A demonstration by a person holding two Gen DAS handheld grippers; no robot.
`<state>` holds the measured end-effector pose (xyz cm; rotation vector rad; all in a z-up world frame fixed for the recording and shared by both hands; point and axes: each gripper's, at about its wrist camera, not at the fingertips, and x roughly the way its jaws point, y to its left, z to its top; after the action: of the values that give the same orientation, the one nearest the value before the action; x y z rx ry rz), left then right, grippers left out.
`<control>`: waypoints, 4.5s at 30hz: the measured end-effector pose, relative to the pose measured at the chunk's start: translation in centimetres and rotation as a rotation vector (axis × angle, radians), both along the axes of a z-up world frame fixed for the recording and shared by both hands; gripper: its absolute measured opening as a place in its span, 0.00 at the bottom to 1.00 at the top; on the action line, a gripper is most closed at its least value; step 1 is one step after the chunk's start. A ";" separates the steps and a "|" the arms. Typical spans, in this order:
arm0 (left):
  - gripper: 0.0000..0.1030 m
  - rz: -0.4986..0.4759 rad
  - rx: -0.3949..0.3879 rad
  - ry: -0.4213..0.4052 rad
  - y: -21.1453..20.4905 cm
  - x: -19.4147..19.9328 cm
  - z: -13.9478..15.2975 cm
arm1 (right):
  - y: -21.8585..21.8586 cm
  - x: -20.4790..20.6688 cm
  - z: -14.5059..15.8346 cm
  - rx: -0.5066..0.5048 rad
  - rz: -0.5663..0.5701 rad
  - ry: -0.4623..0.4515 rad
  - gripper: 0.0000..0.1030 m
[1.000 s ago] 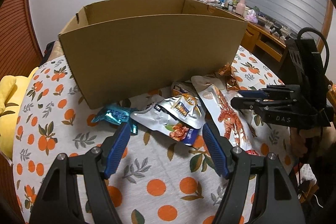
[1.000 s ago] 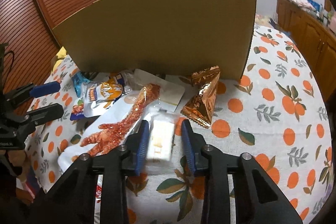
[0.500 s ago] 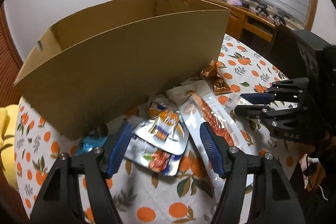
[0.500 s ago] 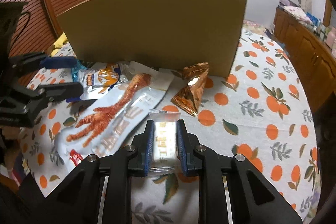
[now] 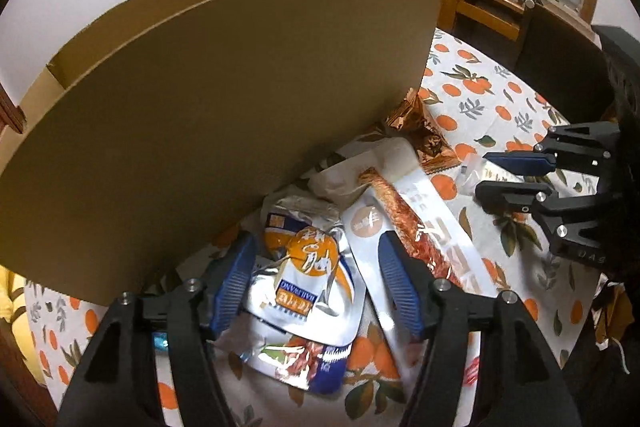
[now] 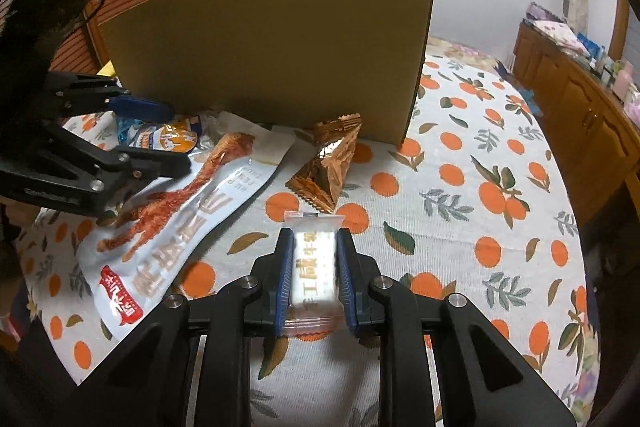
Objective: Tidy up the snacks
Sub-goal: 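Grasp white wrapped bar with right tool while left tool grasps silver-orange pouch, then carry the bar and pouch up over the open box with both tools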
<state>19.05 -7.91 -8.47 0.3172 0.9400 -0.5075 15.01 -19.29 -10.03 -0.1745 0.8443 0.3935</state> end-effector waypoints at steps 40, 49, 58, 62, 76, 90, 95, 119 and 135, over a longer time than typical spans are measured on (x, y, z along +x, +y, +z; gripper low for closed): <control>0.47 -0.069 0.013 0.013 2.5 -1.6 -0.6 | 0.1 -0.1 -0.2 -0.008 -0.003 -0.014 0.19; 0.32 -0.049 -0.038 -0.013 3.7 -2.2 0.5 | 0.1 -0.1 -0.2 -0.009 -0.003 -0.015 0.19; 0.26 -0.027 -0.095 -0.069 3.7 -4.1 1.9 | 0.4 -0.3 -0.1 -0.015 0.007 -0.021 0.19; 0.25 -0.014 -0.114 -0.082 3.9 -4.3 2.1 | 0.5 -0.3 -0.1 -0.014 0.003 -0.025 0.19; 0.26 0.027 -0.168 -0.157 3.9 -4.8 5.1 | -0.3 -0.9 1.2 0.038 -0.003 -0.049 0.19; 0.26 0.046 -0.202 -0.248 4.6 -3.8 9.7 | 1.4 -1.2 7.0 0.045 0.044 -0.167 0.19; 0.26 0.062 -0.203 -0.279 5.4 -2.9 11.4 | 2.2 -0.2 9.5 0.038 0.058 -0.220 0.19; 0.26 0.190 -0.147 -0.296 8.3 3.3 12.5 | 6.3 6.1 13.9 0.013 0.086 -0.300 0.19; 0.29 0.247 -0.114 -0.233 7.7 6.1 9.7 | 7.7 11.6 11.8 0.005 0.052 -0.220 0.19</control>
<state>25.12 -0.17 1.25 0.1498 0.7082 -0.2883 26.64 -11.56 1.77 -0.2316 0.6227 0.4167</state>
